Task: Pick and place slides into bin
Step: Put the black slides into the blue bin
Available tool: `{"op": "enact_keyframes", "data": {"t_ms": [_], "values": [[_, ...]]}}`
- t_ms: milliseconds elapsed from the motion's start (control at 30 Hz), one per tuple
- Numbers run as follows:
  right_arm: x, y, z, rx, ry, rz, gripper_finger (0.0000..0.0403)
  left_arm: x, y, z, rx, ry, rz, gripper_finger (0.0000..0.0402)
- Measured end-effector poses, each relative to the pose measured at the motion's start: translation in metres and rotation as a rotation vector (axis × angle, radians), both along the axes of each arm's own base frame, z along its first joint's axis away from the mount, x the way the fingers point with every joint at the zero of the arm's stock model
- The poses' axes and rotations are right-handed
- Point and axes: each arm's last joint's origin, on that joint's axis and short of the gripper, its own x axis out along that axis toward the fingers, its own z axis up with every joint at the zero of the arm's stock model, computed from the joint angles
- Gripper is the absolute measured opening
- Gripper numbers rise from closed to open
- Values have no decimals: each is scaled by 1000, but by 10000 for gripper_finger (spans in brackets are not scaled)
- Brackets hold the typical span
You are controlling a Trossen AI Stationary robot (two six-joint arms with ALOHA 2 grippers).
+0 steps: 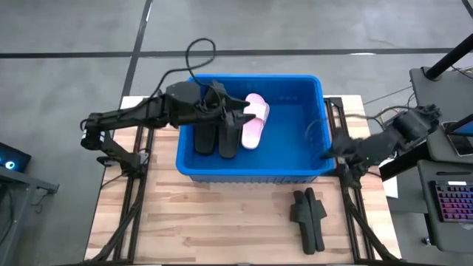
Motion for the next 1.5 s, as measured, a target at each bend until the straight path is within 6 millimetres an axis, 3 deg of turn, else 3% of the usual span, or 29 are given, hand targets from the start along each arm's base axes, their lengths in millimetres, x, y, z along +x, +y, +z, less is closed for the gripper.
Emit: {"op": "enact_keyframes", "data": {"t_ms": [200,367,767,1033,1500], "values": [[6,26,-21,-63,229,53,242,6,-5,-11,-1,0,-16,251],[5,58,-32,-72,303,115,239,12,-9,-14,-1,-6,-28,251],[-37,114,-71,-84,490,-20,241,13,-9,-14,2,-17,-26,251],[-53,138,-112,-156,366,-192,236,17,-9,-19,1,6,-26,251],[-51,167,-190,-267,376,-282,253,20,-11,-28,-1,32,-32,251]]}}
